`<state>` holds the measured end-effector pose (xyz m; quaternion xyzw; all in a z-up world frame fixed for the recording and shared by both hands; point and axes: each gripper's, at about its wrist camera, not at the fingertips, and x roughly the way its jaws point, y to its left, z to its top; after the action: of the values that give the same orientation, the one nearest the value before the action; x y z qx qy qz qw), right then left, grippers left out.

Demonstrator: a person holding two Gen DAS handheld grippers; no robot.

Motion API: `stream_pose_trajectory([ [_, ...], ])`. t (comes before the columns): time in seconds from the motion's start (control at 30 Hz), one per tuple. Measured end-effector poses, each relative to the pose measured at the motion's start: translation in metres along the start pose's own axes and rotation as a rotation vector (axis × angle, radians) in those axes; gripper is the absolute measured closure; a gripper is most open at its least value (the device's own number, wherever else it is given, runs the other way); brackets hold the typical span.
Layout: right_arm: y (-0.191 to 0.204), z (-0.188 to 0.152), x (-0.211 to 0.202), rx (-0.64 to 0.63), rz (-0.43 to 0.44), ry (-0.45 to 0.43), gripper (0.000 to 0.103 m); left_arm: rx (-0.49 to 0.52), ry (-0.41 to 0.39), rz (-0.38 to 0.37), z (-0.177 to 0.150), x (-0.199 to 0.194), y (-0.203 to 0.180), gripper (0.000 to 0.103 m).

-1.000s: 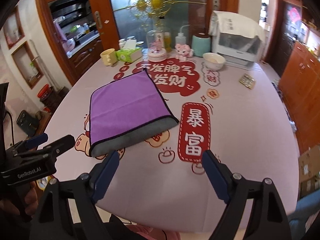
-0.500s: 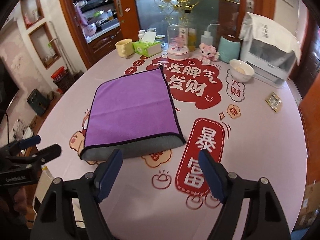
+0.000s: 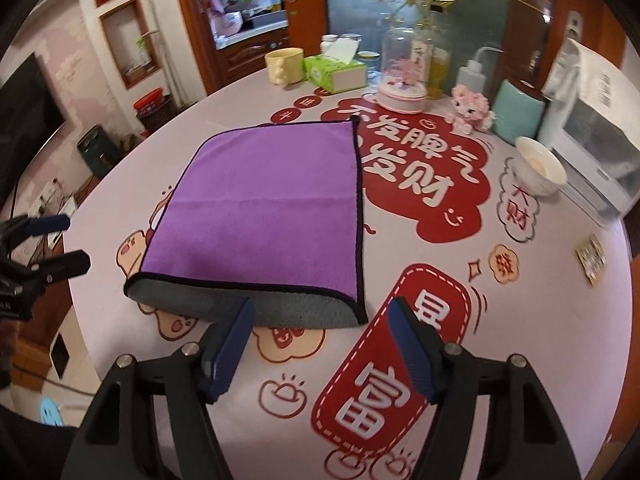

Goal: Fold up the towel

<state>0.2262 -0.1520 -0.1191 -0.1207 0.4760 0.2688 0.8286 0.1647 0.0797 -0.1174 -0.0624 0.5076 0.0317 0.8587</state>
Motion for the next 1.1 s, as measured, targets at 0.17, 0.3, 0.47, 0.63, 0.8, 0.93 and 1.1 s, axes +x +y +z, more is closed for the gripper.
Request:
stream_pose_trajectory([
  [0.17, -0.002, -0.002, 0.021, -0.085, 0.038, -0.001, 0.037, 0.011, 0.016, -0.026, -0.003, 0.023, 0.007, 0.002],
  [0.3, -0.004, -0.005, 0.038, -0.134, 0.059, 0.013, 0.04, 0.007, 0.044, -0.043, -0.007, 0.043, 0.014, 0.004],
  [0.47, -0.008, -0.01, 0.056, -0.173, 0.076, 0.038, 0.043, 0.002, 0.074, -0.073, -0.014, 0.062, 0.021, 0.005],
  [0.63, -0.013, -0.014, 0.069, -0.172, 0.086, 0.054, 0.043, -0.014, 0.105, -0.102, -0.021, 0.079, 0.026, 0.01],
  [0.8, -0.016, -0.017, 0.079, -0.175, 0.097, 0.064, 0.044, -0.046, 0.13, -0.157, -0.024, 0.092, 0.031, 0.02],
  [0.93, -0.017, -0.018, 0.086, -0.177, 0.099, 0.08, 0.052, -0.036, 0.156, -0.176, -0.025, 0.1, 0.028, 0.03],
  [1.1, -0.019, -0.019, 0.091, -0.172, 0.101, 0.092, 0.057, -0.025, 0.191, -0.186, -0.026, 0.108, 0.024, 0.035],
])
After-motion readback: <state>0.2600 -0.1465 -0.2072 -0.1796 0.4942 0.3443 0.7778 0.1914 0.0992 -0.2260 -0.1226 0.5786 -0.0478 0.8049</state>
